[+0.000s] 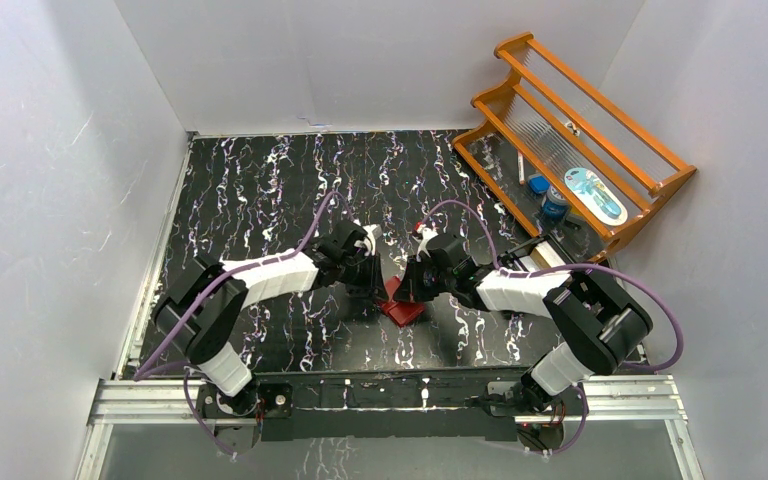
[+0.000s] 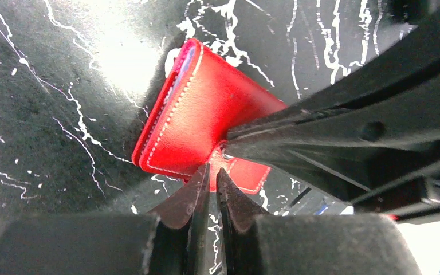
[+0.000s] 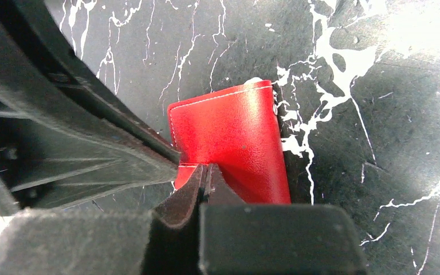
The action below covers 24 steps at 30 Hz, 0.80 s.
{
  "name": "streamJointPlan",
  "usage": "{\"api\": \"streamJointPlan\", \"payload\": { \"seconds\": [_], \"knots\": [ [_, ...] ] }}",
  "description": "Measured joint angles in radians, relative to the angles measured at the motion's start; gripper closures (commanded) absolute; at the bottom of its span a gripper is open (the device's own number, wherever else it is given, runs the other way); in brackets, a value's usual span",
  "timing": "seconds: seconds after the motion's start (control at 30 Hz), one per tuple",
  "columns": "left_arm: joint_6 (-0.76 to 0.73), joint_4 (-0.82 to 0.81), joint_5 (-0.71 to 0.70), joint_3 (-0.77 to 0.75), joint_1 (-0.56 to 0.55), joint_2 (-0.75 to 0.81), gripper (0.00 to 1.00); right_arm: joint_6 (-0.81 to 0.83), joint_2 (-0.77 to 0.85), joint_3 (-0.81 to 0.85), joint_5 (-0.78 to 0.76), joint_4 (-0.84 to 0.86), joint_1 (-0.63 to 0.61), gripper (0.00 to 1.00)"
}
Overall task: Put the credit cards into the card holder
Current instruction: Hold the snap button from the card holder.
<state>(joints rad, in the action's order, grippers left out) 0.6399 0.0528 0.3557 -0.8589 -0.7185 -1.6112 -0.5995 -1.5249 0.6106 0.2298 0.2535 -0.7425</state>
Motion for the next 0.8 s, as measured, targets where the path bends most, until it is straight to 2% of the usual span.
{"api": "streamJointPlan", "payload": {
  "seconds": [0.27,0.4,0.8],
  "knots": [
    [0.004,-0.028,0.005,0.0,-0.005,-0.058,0.93,-0.01,0.0,0.03,0.0,-0.064,0.005,0.78],
    [0.004,-0.03,0.008,-0.003,-0.005,-0.063,0.92,-0.009,0.0,0.058,0.001,-0.121,0.008,0.73],
    [0.0,-0.023,0.022,-0.027,-0.005,-0.087,0.91,0.008,0.0,0.131,-0.005,-0.292,0.01,0.72]
  ]
}}
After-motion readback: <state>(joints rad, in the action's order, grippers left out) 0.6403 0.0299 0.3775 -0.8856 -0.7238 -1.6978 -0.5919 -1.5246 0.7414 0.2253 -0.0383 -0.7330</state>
